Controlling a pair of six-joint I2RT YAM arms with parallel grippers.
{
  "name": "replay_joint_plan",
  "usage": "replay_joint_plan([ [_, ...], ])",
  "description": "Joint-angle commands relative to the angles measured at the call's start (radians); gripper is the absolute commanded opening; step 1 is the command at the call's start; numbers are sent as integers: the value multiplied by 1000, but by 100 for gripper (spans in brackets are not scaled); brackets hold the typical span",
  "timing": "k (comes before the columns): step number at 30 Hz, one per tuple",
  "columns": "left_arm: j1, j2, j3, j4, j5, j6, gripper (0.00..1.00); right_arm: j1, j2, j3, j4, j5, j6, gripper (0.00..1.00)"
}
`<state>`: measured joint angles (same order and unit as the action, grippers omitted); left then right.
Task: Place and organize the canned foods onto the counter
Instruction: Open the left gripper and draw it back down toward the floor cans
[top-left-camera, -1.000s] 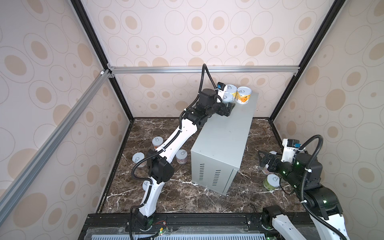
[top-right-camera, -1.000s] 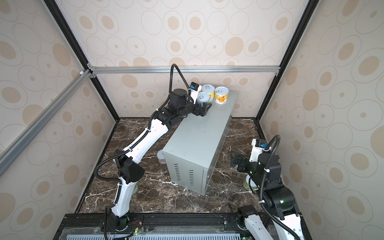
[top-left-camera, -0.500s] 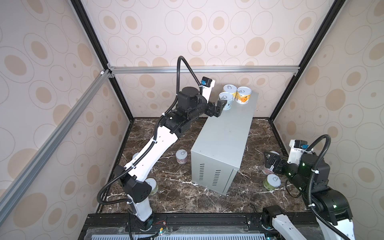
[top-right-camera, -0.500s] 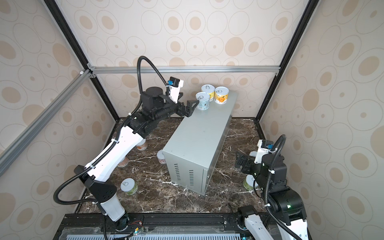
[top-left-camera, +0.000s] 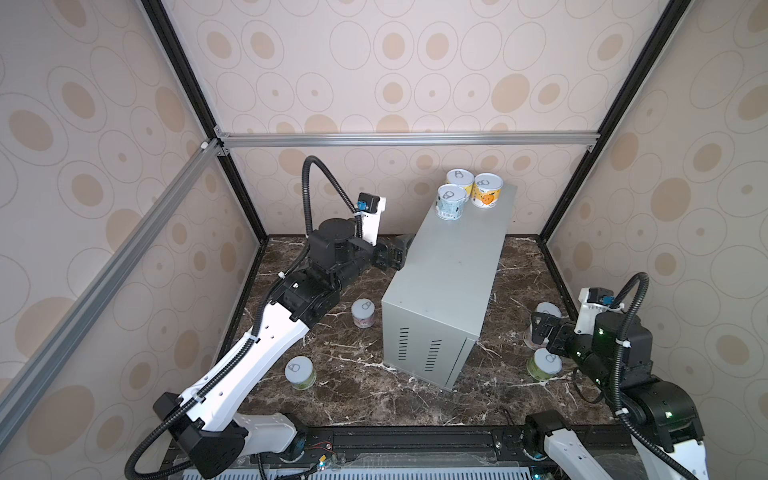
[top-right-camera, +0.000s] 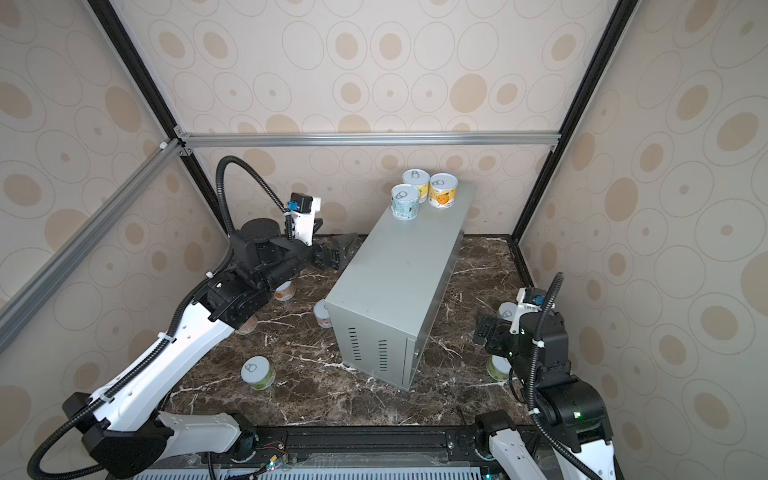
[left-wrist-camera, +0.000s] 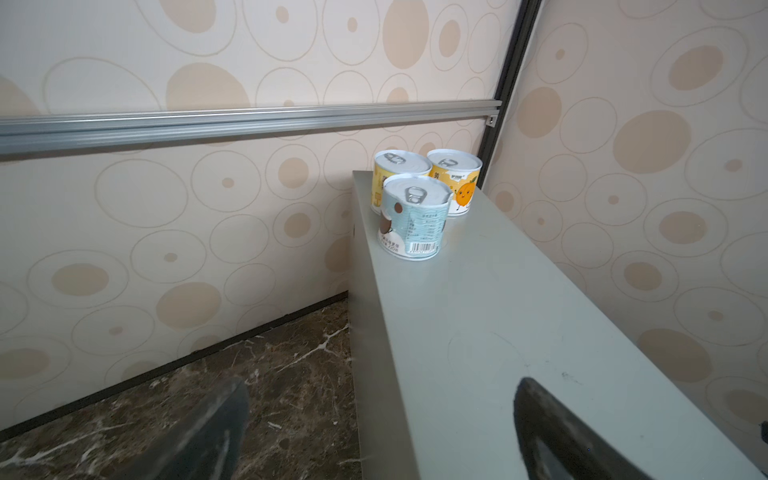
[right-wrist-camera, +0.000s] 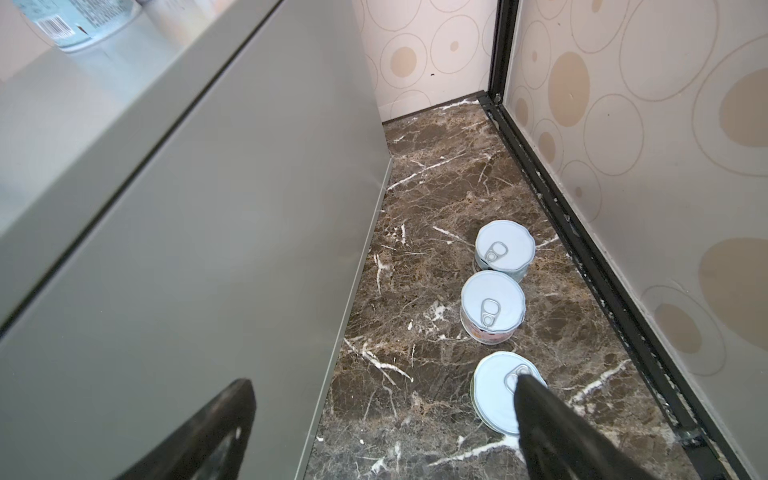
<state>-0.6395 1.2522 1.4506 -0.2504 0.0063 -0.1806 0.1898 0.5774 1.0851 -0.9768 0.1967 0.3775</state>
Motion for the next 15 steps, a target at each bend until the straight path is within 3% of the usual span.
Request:
replay_joint_plan([
  [1,23,-88,-59,-11,-73,-24,99,7,0,-46,-8,37,14,99],
  [8,65,-240,-255,-30,-169,-96,99,6,33,-140,76,65,39,99],
  [15,147,-305,-394,-58,-176,-141,99,-12,99,-177,127,98,14,99],
])
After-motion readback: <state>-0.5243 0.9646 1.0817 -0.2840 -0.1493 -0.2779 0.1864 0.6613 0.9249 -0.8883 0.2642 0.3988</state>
